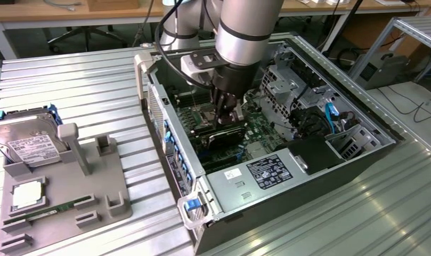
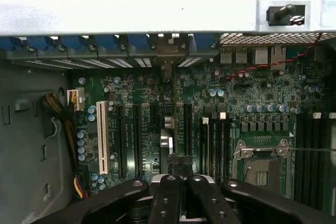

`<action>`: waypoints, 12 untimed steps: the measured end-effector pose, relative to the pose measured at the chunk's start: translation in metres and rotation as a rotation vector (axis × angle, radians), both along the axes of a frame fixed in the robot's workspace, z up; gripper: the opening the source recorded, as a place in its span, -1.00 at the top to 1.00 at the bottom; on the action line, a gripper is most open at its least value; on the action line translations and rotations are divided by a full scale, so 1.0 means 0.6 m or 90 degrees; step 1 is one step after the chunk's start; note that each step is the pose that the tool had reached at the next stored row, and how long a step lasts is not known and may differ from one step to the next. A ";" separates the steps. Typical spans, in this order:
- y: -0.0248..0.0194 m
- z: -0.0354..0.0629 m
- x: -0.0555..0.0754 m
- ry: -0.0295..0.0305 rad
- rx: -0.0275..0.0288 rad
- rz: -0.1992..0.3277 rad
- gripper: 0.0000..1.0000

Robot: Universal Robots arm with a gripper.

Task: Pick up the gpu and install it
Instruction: 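Press down on the gpu until it lock into place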

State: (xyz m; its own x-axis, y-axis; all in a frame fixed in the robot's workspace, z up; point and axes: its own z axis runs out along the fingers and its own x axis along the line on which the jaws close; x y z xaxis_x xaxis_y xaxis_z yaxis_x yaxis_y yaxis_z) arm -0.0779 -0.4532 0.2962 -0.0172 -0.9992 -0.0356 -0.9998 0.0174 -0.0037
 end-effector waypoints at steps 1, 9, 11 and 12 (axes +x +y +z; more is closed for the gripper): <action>0.0004 -0.002 0.000 -0.0001 0.0001 0.000 0.79; 0.0010 -0.020 0.000 0.0001 -0.0002 0.000 0.79; 0.0011 -0.021 0.001 0.0000 0.0000 0.000 0.79; 0.0010 -0.021 0.001 0.0000 0.0000 0.000 0.79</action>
State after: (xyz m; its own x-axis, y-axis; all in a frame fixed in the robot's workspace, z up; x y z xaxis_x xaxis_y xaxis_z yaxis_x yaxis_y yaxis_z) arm -0.0771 -0.4525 0.2836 -0.0173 -0.9992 -0.0356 -0.9998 0.0174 -0.0037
